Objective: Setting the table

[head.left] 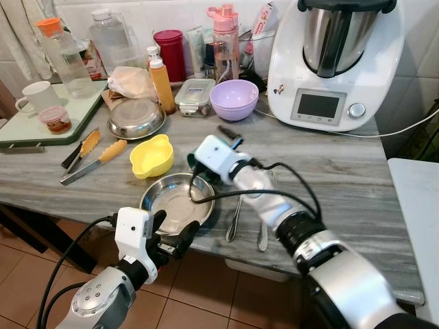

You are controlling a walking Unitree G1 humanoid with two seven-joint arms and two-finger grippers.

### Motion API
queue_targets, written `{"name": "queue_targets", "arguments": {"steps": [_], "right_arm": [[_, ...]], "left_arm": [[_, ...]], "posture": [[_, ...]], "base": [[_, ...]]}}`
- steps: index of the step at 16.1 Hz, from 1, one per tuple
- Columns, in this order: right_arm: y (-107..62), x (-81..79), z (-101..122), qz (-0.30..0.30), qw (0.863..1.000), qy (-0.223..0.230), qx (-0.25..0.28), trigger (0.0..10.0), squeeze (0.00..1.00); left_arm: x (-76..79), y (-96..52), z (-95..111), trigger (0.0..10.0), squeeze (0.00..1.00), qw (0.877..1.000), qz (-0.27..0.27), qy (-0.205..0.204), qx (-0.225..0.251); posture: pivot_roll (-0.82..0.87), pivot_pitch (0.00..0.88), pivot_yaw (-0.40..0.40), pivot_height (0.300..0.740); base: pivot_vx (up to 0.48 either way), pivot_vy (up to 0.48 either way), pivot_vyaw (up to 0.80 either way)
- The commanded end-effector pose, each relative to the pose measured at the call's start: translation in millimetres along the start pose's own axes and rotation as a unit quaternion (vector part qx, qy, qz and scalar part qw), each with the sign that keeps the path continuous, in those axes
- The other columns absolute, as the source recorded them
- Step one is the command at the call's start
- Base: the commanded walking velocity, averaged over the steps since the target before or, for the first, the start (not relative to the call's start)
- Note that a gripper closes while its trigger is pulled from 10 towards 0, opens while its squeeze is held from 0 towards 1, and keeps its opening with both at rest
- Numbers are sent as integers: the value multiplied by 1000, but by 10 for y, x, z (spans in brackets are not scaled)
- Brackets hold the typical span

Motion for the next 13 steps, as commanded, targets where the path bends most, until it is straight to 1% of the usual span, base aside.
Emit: {"name": "queue_targets", "arguments": {"steps": [1, 2, 3, 6, 10, 13], "right_arm": [[18, -42, 137, 7, 1000, 13, 20, 10000, 0], [15, -89, 182, 12, 999, 15, 27, 10000, 0], [5, -178, 218, 24, 999, 28, 32, 10000, 0], [-21, -301, 211, 41, 998, 43, 29, 10000, 0], [-45, -281, 68, 25, 999, 38, -11, 10000, 0], [-45, -241, 7, 15, 999, 36, -25, 10000, 0]], "left_arm": [[-15, -6, 25, 10000, 0, 1000, 4, 8, 0], [-18, -4, 26, 10000, 0, 1000, 4, 7, 0], [-25, -6, 21, 10000, 0, 1000, 4, 6, -1], [-24, -7, 14, 10000, 0, 1000, 2, 6, -3], [-2, -30, 31, 10000, 0, 1000, -15, 3, 0], [-13, -37, 46, 10000, 0, 1000, -18, 5, 0]], "posture": [[-11, 28, 107, 740], [-10, 28, 107, 740], [-10, 27, 105, 740], [-11, 27, 104, 740], [-13, 24, 101, 740], [-13, 22, 102, 740]], "base": [[0, 0, 0], [0, 0, 0], [0, 0, 0], [0, 0, 0], [0, 0, 0], [0, 0, 0]]}}
Point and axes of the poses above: a point about 5 cm out from each wrist's last joint towards the gripper, its own y axis pointing out of the wrist towards the gripper, its own z axis along the axis of the wrist's last joint, x = y × z, the point moved 5 cm from there along y, pointing out of the wrist towards the gripper, and after that the axes turned 3 degrees about -y, right-handed, at the moved point
